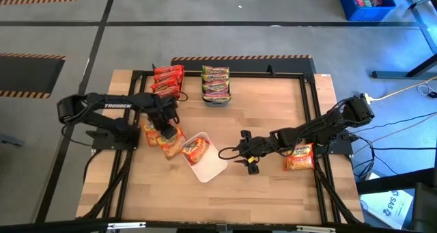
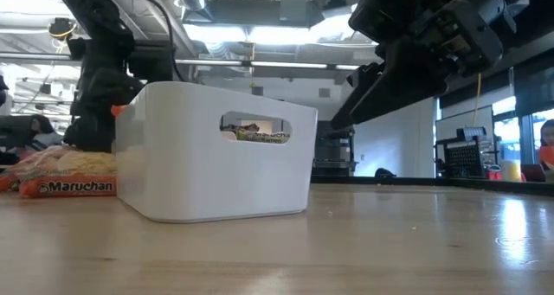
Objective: Sort Maruchan noodles
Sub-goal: Put the yellow noodle pack into the white bin
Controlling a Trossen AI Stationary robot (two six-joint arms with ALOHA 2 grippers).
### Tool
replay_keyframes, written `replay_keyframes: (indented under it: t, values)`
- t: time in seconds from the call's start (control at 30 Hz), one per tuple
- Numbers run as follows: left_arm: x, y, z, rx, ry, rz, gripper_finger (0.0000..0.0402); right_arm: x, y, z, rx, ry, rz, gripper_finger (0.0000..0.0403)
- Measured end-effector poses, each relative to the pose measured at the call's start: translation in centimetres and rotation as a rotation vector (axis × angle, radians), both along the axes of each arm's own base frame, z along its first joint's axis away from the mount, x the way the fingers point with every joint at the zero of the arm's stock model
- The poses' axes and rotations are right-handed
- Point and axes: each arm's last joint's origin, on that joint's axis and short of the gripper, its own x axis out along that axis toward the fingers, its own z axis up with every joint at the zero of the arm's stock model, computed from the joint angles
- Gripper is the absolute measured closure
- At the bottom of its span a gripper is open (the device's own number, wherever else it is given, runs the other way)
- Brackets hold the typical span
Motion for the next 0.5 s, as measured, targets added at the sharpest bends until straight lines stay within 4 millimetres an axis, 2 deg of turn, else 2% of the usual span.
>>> replay_keyframes:
  t: [0.27,0.5]
  values:
    - [0.51,0.20,0.54,-0.034,-0.122,-0.024,0.0277,0.01,0.00,0.01,0.001,-0.001,0.000,0.0192]
    - [0.38,0.06,0.27,0.093,-0.022,0.012,0.0277,0.01,0.00,0.02,0.002,-0.002,-0.001,0.0192]
